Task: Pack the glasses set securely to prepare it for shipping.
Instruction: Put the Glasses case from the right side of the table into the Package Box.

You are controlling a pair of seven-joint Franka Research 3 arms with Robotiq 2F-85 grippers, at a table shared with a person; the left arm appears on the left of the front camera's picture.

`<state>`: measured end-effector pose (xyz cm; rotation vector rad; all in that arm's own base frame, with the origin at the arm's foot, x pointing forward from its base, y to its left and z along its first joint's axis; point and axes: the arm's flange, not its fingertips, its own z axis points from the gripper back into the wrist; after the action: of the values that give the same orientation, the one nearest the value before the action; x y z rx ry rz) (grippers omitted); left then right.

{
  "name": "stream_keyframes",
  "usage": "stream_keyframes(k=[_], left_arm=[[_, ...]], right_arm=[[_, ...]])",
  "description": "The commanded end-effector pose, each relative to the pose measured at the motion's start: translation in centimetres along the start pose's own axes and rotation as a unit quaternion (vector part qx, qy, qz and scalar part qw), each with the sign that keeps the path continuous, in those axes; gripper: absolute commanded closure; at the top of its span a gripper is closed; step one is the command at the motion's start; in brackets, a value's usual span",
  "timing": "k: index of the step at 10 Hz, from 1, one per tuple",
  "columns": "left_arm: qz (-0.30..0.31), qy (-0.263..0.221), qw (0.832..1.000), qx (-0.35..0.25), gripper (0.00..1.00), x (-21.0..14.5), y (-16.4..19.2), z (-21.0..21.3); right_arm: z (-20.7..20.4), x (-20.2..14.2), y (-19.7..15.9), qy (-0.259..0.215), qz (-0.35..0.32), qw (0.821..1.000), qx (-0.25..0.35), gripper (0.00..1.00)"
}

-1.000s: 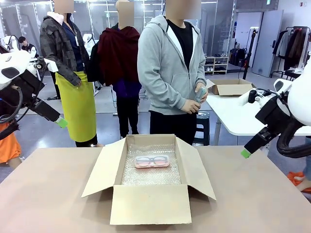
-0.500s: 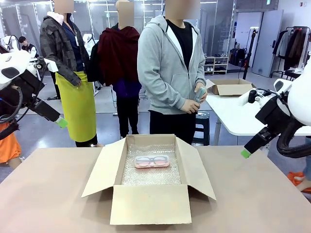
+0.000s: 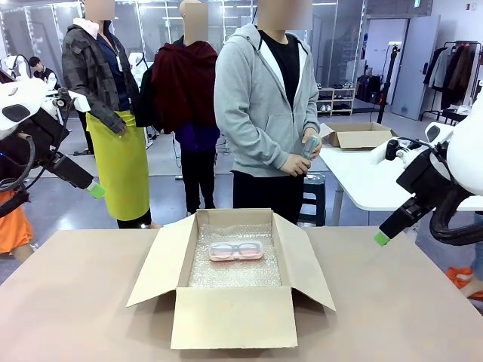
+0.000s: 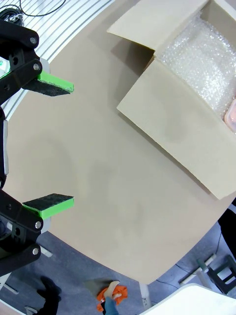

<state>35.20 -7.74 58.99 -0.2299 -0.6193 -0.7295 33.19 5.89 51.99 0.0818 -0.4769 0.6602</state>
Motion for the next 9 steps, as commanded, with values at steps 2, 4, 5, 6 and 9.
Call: stream_keyframes(k=[2, 4, 5, 6, 9], left_arm=[[-0.004, -0.004, 1.000, -0.003, 0.00, 0.06, 0.11, 0.32], [-0.004, -0.004, 1.000, -0.003, 0.00, 0.06, 0.11, 0.32], [-0.004, -0.004, 1.000, -0.003, 0.00, 0.06, 0.11, 0.32], [-0.004, -0.004, 1.000, -0.003, 0.00, 0.06, 0.11, 0.32], [-0.004, -0.004, 1.000, -0.003, 0.00, 0.06, 0.11, 0.32]], right_arm=[[-0.05, 0.06, 0.07, 0.002, -0.001, 1.000, -0.001, 0.00], [-0.05, 0.06, 0.07, 0.002, -0.001, 1.000, -0.001, 0.00], [-0.05, 0.06, 0.07, 0.002, -0.001, 1.000, -0.001, 0.00], [-0.05, 0.06, 0.07, 0.002, -0.001, 1.000, -0.001, 0.00], [-0.05, 0.06, 0.07, 0.002, -0.001, 1.000, -0.001, 0.00]])
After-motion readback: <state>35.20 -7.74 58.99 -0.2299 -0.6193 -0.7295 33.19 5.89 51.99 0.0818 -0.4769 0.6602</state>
